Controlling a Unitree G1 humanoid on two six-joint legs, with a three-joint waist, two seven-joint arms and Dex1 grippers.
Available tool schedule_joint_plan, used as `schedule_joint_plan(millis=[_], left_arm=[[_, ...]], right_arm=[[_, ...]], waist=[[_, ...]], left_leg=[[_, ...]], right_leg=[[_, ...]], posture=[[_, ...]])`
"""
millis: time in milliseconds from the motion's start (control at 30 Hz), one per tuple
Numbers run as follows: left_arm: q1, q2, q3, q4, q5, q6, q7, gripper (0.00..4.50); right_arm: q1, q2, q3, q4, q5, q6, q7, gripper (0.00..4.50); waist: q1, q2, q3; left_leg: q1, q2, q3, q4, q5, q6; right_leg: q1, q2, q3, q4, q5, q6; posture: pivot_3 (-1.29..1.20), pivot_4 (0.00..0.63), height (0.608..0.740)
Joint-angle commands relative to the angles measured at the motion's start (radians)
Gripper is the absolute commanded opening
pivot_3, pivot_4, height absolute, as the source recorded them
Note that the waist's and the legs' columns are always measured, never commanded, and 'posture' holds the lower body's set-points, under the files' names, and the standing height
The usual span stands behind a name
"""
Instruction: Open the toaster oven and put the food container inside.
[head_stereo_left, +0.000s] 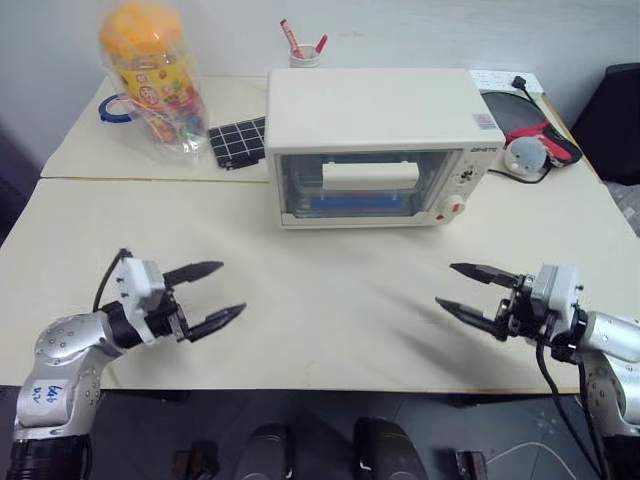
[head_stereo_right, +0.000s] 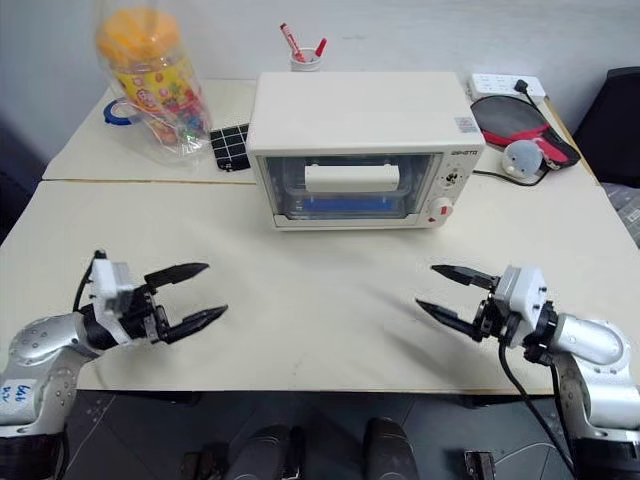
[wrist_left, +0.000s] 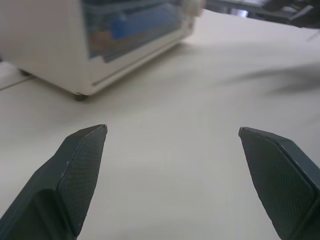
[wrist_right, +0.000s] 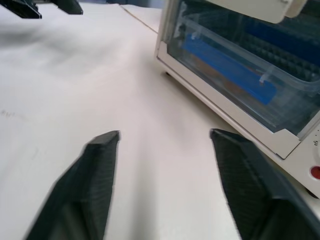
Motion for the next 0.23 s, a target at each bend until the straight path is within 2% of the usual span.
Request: schedule_joint_plan(millis=[33,67,233], left_arm=[[0.026,0.026,-0.005,0.028,0.069,-0.118,-0.038,4.50],[0.029,0.026,-0.007,0.041,0.075,-0.136,-0.042,4.50],[0.070,0.014,-0.008,0.055,0.077,-0.128,-0.019,4.50]], right_arm=[[0.079,-0.004,0.010,-0.026,0.024,-0.023,0.051,4.34],[0.092,-0.010,0.016,-0.016,0.021,-0.026,0.063,4.47],[0.062,-0.002,0.014,0.070,-0.007,-0.083,0.056,4.47]], waist=[[0.002,0.000,0.000],[0.002,0.000,0.000],[-0.001,0.000,0.000]], left_leg=[[0.000,0.000,0.000,-0.001,0.000,0.000],[0.000,0.000,0.000,-0.001,0.000,0.000],[0.001,0.000,0.000,0.000,0.000,0.001]], right_leg=[[0.000,0.000,0.000,0.000,0.000,0.000],[0.000,0.000,0.000,0.000,0.000,0.000],[0.000,-0.002,0.000,0.000,0.000,-0.001]], posture=[[0.00,0.150,0.740],[0.00,0.150,0.740],[0.00,0.150,0.740]])
